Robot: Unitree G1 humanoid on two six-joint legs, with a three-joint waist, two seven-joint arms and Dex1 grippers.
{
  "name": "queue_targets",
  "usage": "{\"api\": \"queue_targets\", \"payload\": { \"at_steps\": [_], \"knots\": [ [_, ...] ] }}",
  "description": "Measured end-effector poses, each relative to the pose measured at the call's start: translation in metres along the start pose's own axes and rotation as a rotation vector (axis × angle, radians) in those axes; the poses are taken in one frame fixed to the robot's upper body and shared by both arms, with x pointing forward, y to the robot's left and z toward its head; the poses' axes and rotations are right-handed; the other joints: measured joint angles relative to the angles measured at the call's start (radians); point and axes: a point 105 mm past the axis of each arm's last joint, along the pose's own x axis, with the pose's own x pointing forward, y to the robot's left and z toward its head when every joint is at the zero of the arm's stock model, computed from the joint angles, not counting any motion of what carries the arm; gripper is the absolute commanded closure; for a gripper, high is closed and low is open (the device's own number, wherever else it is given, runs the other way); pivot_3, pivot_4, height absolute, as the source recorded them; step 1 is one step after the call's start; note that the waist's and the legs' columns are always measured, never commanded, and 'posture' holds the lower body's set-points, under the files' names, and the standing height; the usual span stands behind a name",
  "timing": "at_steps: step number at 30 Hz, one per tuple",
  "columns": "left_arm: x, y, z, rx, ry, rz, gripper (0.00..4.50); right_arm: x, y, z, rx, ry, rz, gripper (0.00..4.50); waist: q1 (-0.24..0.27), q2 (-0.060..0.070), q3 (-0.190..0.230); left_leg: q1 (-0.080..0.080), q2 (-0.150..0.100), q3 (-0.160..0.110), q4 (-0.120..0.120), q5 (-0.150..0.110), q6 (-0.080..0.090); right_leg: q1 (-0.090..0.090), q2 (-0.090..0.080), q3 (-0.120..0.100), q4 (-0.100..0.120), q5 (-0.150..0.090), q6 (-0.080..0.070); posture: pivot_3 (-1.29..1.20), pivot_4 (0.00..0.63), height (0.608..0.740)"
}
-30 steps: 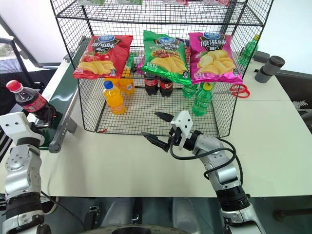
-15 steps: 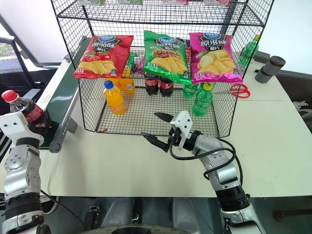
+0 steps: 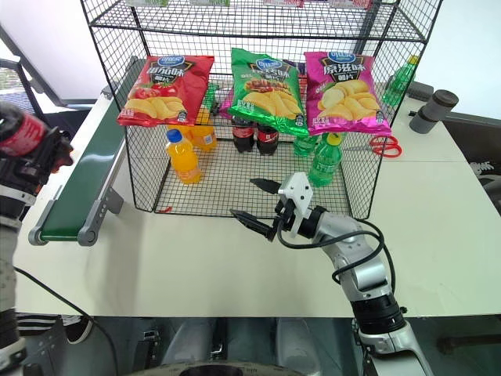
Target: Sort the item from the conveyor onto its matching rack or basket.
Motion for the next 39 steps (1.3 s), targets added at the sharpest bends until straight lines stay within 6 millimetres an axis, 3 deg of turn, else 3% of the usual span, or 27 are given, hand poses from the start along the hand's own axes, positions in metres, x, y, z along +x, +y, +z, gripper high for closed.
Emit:
{"api": "queue_targets", "payload": {
  "at_steps": [3,7,14,25,33,36,37,39],
  "knots": [
    [0.001,-0.048,-0.011,-0.106,0.110,-0.252,1.53,-0.001,-0.005,0.010,0.023,-0.016,0.008,0.00,-0.001,0.001,0.000,0.000,0.000,0.000,-0.001,0.000,0.000,0.000,0.000,0.000,-0.001,0.000,0.000,0.00,0.150,0.740],
    [-0.002,-0.103,-0.044,-0.209,0.285,-0.528,1.53,0.000,-0.001,0.026,0.116,-0.049,0.067,0.00,-0.002,0.003,0.001,0.000,0.000,0.000,-0.001,0.000,0.000,0.000,0.001,0.000,0.000,-0.002,-0.003,0.00,0.150,0.740],
    [0.007,-0.151,-0.063,-0.304,0.341,-0.804,1.53,0.009,0.019,0.043,0.215,-0.067,0.149,0.00,0.004,0.003,0.002,0.000,0.000,0.000,-0.001,0.000,0.001,0.000,0.002,0.000,0.000,0.000,0.000,0.00,0.150,0.740],
    [0.015,-0.183,-0.077,-0.234,0.368,-1.022,1.53,0.017,0.042,0.025,0.291,0.004,0.195,0.00,0.004,0.003,0.002,-0.001,0.000,0.001,0.000,0.000,0.001,-0.001,0.006,0.000,0.000,0.000,0.001,0.00,0.150,0.740],
    [0.014,-0.188,-0.081,-0.204,0.373,-1.045,1.53,0.019,0.047,0.019,0.321,0.015,0.201,0.00,0.005,0.003,0.002,-0.001,0.001,0.000,0.001,0.000,0.001,-0.001,0.009,0.001,0.000,0.000,0.001,0.00,0.150,0.740],
    [0.015,-0.189,-0.081,-0.202,0.371,-1.045,1.53,0.018,0.047,0.018,0.329,0.023,0.202,1.36,0.005,0.003,0.002,-0.001,0.001,0.000,0.001,0.000,0.001,0.000,0.009,0.001,0.000,0.000,0.001,0.00,0.150,0.740],
    [0.015,-0.189,-0.081,-0.203,0.370,-1.044,1.53,0.018,0.046,0.018,0.330,0.024,0.201,1.59,0.005,0.003,0.002,-0.001,0.001,0.000,0.001,0.000,0.001,0.000,0.009,0.001,0.000,0.000,0.001,0.00,0.150,0.740],
    [0.015,-0.190,-0.082,-0.203,0.368,-1.041,1.53,0.018,0.046,0.018,0.330,0.024,0.202,1.62,0.005,0.003,0.002,-0.001,0.001,0.000,0.001,0.000,0.001,0.000,0.009,0.001,0.000,0.000,0.001,0.00,0.150,0.740]
  ]
}}
